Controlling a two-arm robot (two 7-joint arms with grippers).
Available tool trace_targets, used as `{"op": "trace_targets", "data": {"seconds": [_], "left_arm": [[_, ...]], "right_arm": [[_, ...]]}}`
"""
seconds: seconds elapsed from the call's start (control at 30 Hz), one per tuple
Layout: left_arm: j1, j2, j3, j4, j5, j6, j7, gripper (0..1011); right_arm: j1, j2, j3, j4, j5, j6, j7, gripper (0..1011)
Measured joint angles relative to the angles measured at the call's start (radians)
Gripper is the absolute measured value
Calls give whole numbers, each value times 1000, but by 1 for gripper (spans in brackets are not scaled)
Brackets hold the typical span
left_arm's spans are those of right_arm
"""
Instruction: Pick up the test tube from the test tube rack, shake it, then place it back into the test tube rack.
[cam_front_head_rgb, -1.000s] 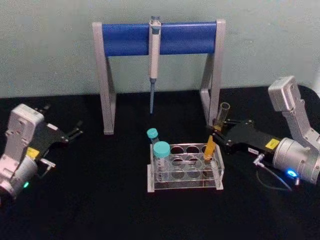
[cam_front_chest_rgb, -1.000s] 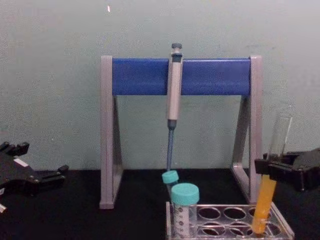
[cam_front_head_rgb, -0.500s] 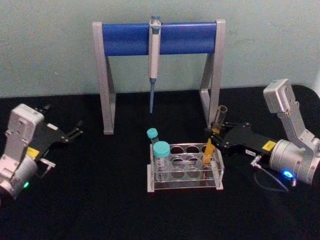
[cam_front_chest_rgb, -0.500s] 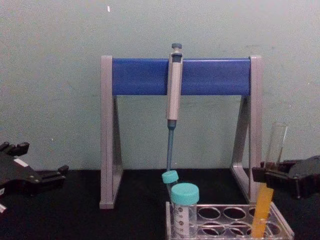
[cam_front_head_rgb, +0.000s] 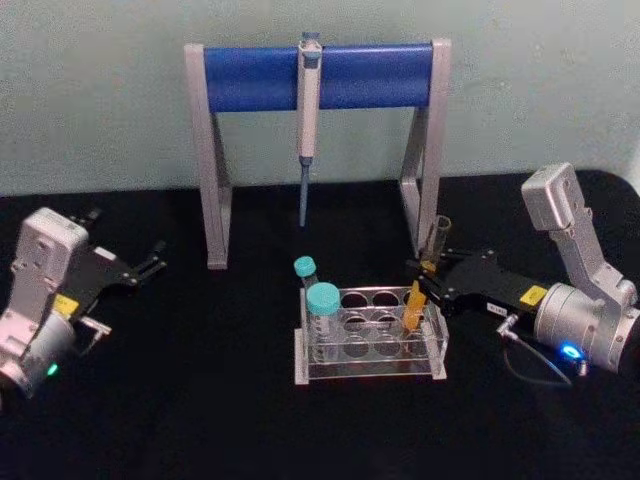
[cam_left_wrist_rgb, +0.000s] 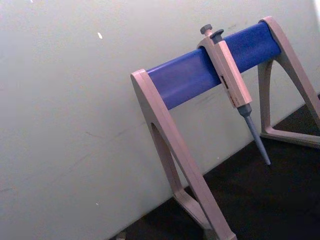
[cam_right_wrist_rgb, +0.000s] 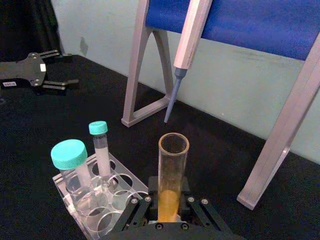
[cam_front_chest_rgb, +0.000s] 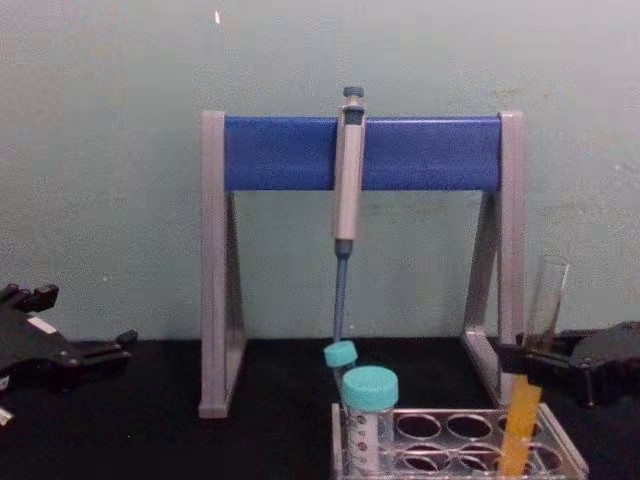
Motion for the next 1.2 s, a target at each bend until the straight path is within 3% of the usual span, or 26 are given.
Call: {"op": "trace_targets", "data": {"seconds": [0.77, 1.03, 1.2], "left_arm": [[0, 0, 0, 0, 0, 0, 0, 1001], [0, 0, 0, 0, 0, 0, 0, 1001], [0, 0, 0, 0, 0, 0, 0, 1001]], "right_arm": [[-1, 0, -2, 8, 1, -1, 1, 241], [-2, 0, -1, 8, 0, 0, 1, 479], [-2, 0, -1, 7, 0, 0, 1, 686]]}}
